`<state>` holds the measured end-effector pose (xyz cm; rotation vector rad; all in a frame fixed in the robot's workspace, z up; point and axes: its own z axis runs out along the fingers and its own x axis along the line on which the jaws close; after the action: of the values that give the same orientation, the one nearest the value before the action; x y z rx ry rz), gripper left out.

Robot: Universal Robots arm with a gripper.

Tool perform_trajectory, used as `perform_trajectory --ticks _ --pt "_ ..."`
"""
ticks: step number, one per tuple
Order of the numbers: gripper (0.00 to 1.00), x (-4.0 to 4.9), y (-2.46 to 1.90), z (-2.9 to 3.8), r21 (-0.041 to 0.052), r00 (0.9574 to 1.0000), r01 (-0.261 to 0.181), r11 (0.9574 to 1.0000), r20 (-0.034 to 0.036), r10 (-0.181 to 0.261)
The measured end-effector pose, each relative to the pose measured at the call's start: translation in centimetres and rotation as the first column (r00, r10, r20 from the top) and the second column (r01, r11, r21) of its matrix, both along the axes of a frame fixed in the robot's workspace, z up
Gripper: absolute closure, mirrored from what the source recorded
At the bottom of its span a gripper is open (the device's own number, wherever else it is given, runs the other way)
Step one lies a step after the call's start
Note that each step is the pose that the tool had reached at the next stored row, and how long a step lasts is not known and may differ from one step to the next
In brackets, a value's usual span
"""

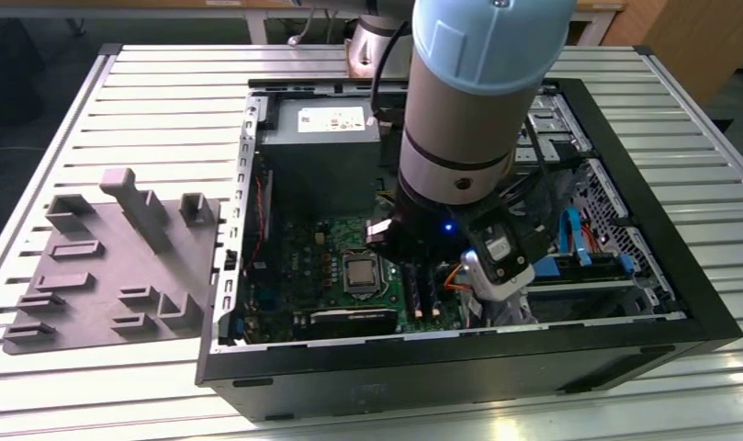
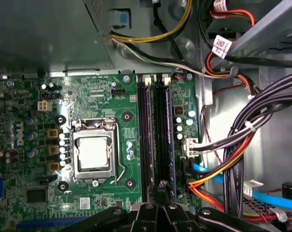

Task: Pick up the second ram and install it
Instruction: 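Press down the second ram until it locks into place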

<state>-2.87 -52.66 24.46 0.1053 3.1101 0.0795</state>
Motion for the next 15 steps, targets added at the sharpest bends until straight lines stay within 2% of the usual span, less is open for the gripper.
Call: perform_trajectory --ticks 15 --pt "0.89 0.0 1.93 -0.1 0.003 1.0 0.0 1.0 0.0 0.0"
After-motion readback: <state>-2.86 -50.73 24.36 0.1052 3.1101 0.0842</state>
